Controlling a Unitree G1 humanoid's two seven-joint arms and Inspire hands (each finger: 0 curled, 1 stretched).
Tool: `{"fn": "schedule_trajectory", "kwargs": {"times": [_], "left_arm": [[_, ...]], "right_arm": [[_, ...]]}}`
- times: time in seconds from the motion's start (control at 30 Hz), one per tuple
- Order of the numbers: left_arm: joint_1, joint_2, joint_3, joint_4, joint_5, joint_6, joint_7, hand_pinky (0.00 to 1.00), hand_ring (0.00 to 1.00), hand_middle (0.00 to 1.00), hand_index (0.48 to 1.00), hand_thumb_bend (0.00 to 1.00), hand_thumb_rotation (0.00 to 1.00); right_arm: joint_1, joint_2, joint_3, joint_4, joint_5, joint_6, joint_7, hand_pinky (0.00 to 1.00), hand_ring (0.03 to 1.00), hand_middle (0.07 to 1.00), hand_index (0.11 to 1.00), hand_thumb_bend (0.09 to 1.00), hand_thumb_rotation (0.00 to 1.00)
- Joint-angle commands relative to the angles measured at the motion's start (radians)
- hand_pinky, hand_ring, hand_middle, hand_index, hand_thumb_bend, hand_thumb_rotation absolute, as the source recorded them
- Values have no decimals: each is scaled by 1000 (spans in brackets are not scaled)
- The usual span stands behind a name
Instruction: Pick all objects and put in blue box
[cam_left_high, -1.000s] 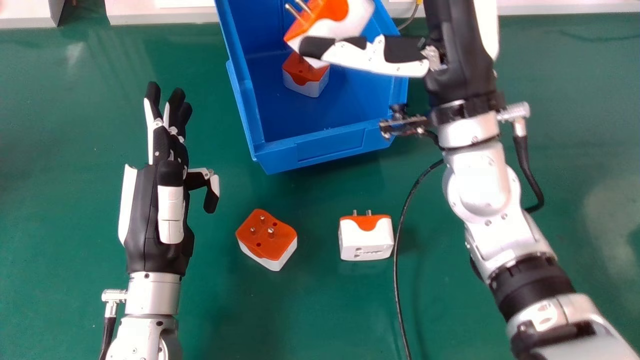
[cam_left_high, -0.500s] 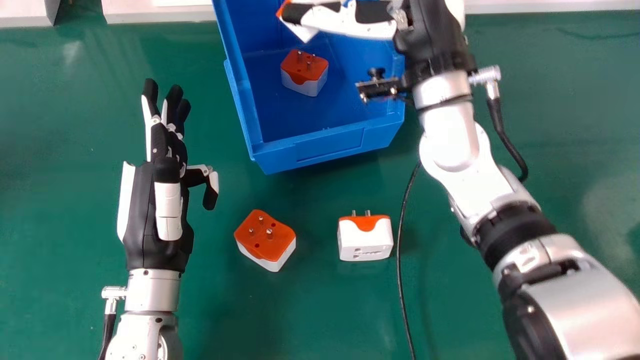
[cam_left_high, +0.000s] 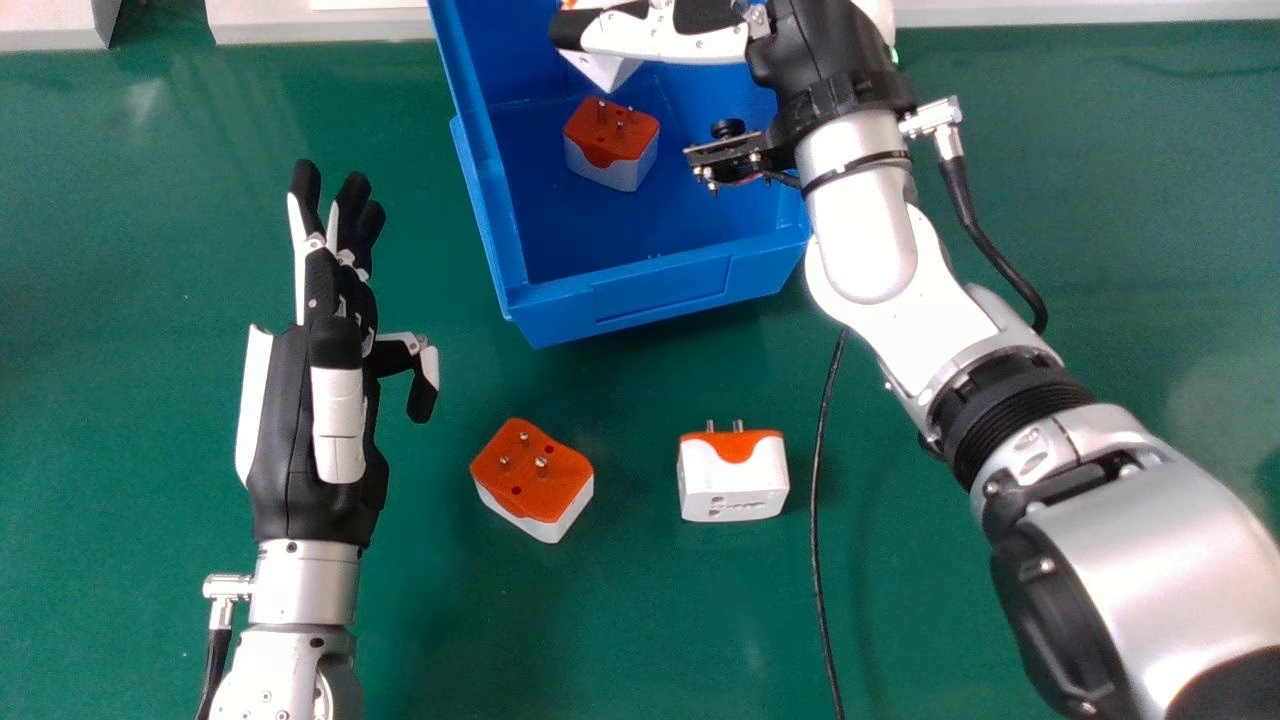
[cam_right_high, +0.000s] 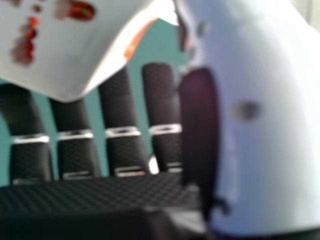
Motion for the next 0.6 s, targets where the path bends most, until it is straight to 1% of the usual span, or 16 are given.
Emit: {"fn": "schedule_trajectory", "kwargs": {"times": [0.0, 0.1, 0.2, 0.33, 0.47, 0.57], "left_arm": [[-3, 0, 1, -3, 4, -21, -2, 0, 1000, 1000, 990, 1000, 1000], [-2, 0, 0, -4, 4, -21, -2, 0, 1000, 1000, 990, 1000, 1000], [-2, 2, 2, -5, 1, -19, -6, 0, 1000, 1000, 990, 1000, 1000], [-3, 2, 4, -4, -5, -18, -13, 0, 1000, 1000, 989, 1000, 1000], [-3, 1, 4, -6, -3, -19, -11, 0, 1000, 1000, 989, 1000, 1000], [1, 1, 4, -8, -4, -20, -12, 0, 1000, 1000, 989, 1000, 1000]], "right_arm": [[-88, 8, 6, 9, -2, 35, -16, 351, 407, 495, 514, 514, 0], [-102, 12, 16, 26, -11, 80, -7, 347, 411, 493, 511, 511, 0], [-104, 13, 26, 37, -19, 109, 0, 342, 413, 492, 510, 507, 0], [-103, 14, 49, 53, -40, 147, -3, 337, 413, 493, 511, 504, 0], [-107, 26, 60, 71, -49, 191, 9, 331, 413, 495, 513, 502, 0], [-103, 35, 61, 77, -50, 210, 16, 328, 413, 494, 514, 501, 0]]}}
